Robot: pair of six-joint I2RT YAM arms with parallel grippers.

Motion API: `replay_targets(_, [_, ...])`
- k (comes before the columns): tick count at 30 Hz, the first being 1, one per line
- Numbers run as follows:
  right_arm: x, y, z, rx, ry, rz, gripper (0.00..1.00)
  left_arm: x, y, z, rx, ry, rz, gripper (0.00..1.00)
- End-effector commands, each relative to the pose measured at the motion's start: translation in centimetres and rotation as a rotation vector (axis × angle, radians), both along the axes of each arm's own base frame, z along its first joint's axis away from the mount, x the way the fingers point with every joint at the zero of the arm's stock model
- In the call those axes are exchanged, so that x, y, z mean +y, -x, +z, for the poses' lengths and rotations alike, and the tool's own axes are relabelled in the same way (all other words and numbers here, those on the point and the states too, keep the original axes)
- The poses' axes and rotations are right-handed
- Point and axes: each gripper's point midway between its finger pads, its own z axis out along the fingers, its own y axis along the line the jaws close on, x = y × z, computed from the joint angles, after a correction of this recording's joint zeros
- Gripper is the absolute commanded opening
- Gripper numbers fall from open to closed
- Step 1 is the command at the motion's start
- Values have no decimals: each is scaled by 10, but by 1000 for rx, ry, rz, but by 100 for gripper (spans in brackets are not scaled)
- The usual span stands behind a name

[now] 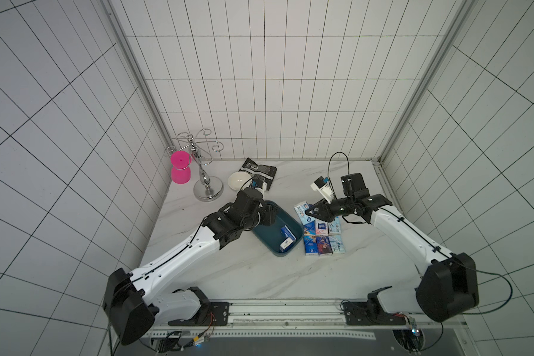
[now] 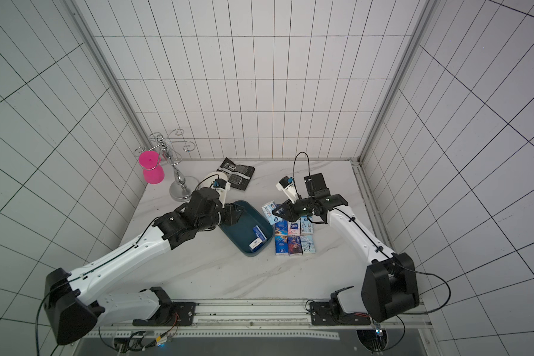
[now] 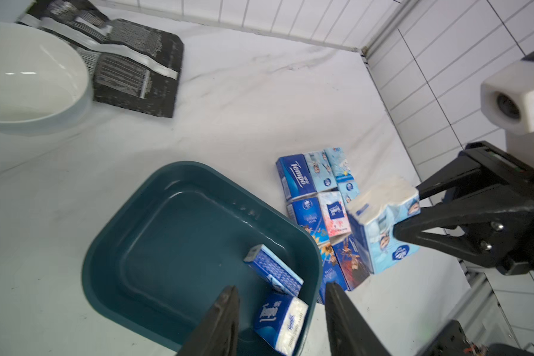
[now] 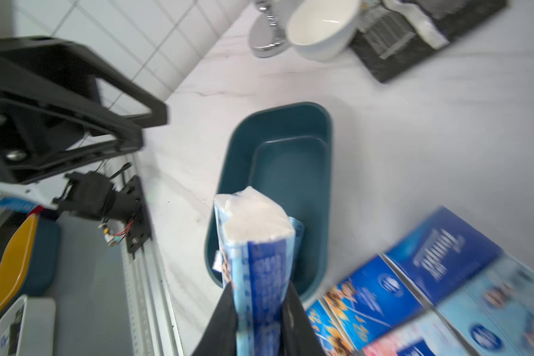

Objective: Take the pocket tissues out of the storage box
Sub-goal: Place the pocket tissues at the center of the board.

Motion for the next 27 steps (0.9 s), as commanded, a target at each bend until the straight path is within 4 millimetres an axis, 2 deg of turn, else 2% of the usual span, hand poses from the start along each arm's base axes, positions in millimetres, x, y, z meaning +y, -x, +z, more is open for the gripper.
replay_targets(1, [-59,-49,-36,108,126,-384,16,12,-14,-1,-15,-23,100,48])
replay_targets(5, [-137,-81,-60,164,246,-710,16,2,-10,-16,46,-20,63,47])
replay_targets(7, [-160,-87,-68,182,299,-788,17,4,-9,-21,53,-32,63,48])
replay_targets(10, [-180,-94,-80,217,373,-842,17,4,-9,-24,55,-36,64,47])
replay_targets(16, [-197,-100,-110,273,440,-864,17,6,-11,-22,55,-46,74,48])
replay_targets(21, [-206,-108,-125,278,482,-872,18,9,-11,-19,54,-64,82,48])
replay_targets(24, [-206,-114,-130,294,491,-855,22,10,-13,-15,42,-72,90,47])
replay_targets(27, [-207,-116,-136,321,502,-847,30,12,-14,-11,32,-78,97,47])
